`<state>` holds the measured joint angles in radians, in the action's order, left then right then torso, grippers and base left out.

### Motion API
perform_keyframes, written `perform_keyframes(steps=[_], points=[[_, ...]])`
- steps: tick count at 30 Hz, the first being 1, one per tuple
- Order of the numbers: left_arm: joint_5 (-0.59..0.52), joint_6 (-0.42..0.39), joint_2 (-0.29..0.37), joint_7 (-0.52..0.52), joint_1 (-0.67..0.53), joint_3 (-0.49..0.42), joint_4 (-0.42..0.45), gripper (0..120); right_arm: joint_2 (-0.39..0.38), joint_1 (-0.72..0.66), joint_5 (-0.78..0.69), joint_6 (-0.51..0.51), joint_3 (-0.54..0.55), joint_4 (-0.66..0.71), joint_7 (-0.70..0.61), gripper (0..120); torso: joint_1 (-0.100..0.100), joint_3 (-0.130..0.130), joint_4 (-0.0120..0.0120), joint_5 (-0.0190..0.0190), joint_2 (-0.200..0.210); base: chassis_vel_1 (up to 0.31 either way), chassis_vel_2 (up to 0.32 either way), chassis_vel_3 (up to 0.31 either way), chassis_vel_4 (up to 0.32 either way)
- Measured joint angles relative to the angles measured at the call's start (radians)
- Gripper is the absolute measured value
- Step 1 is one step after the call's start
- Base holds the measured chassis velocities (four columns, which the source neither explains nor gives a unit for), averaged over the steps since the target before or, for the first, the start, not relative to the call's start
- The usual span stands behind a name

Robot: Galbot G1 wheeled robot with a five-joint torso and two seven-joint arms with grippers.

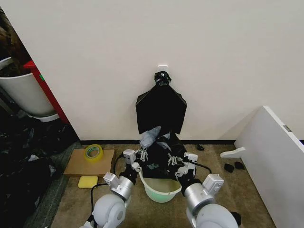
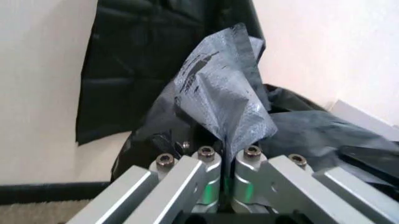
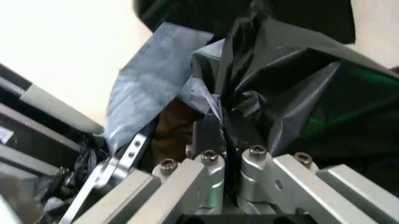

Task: Place the garbage bag over the trash bin.

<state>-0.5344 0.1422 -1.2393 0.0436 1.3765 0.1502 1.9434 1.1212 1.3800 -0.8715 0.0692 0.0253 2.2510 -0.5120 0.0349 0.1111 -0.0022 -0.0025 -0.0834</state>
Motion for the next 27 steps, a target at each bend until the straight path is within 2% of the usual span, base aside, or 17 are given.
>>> perform_keyframes(steps=[9,12,15,18,27], points=[[-0.002,0.01,-0.011,0.0,0.029,0.0,-0.005,0,0.027,-0.012,-0.021,-0.029,-0.039,-0.025,0.012,0,0.0,0.0,0.0,0.0,0.0,0.0,0.0,0.0,0.0],[-0.004,0.015,-0.012,0.0,0.041,-0.006,-0.005,0,0.028,-0.003,-0.007,-0.033,-0.041,-0.021,-0.044,0,0.0,0.0,0.0,0.0001,0.0,0.0,0.0,0.0,0.0],[-0.005,0.022,-0.014,-0.003,0.048,-0.02,-0.005,0,0.009,0.02,0.002,0.038,-0.032,0.016,-0.191,0,0.0,0.0,0.0,0.0001,0.0,0.0,0.0,0.0,0.0],[-0.002,0.028,-0.015,-0.008,0.051,-0.036,-0.012,0,-0.019,0.049,-0.002,0.078,-0.022,0.05,-0.252,0,0.0,0.0,0.0,0.0001,0.0,0.0,0.0,0.0,0.0],[0.023,0.033,-0.029,-0.046,0.064,-0.085,-0.03,0,-0.084,0.104,0.014,0.133,-0.001,0.106,-0.292,0,0.0,0.0,0.0,0.0002,0.0,0.0,0.0,0.0,0.0]])
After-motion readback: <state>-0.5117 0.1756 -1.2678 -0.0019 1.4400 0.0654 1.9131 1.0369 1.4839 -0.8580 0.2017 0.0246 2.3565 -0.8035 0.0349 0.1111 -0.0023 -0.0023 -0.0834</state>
